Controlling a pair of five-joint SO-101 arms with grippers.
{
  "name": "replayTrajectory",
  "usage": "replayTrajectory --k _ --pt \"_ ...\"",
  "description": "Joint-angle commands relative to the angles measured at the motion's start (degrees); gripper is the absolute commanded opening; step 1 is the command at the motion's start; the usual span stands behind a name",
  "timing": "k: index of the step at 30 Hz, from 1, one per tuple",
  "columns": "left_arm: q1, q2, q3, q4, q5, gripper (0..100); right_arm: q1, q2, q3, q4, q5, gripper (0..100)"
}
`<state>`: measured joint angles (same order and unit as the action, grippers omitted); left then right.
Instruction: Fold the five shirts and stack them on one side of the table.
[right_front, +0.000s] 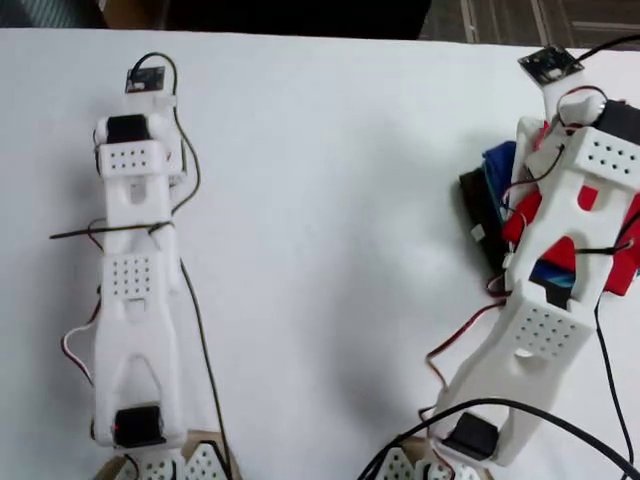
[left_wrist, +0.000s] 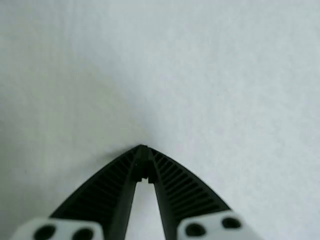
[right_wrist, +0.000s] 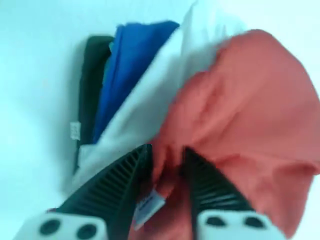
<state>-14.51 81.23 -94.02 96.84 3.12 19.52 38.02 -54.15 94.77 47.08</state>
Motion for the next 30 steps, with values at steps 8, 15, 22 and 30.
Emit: replayTrajectory --k 8,15,22,30 --pt "-0.62 -0.18 -1.80 -1.49 0.35 3 -5.85 -4.70 -10.90 -10.59 -21.36 27.2" --pt "-0.62 -0.18 -1.80 -1.49 0.35 3 -5.93 7.52 -10.20 -22.02 -24.35 26.9" --pt "-0.62 -0.18 -1.80 -1.49 0.35 3 -2.59 11.12 -10.11 -26.59 -24.18 26.9" --pt "-0.62 -0.18 -1.80 -1.49 0.35 3 -2.77 13.93 -10.11 -30.81 -24.09 15.0"
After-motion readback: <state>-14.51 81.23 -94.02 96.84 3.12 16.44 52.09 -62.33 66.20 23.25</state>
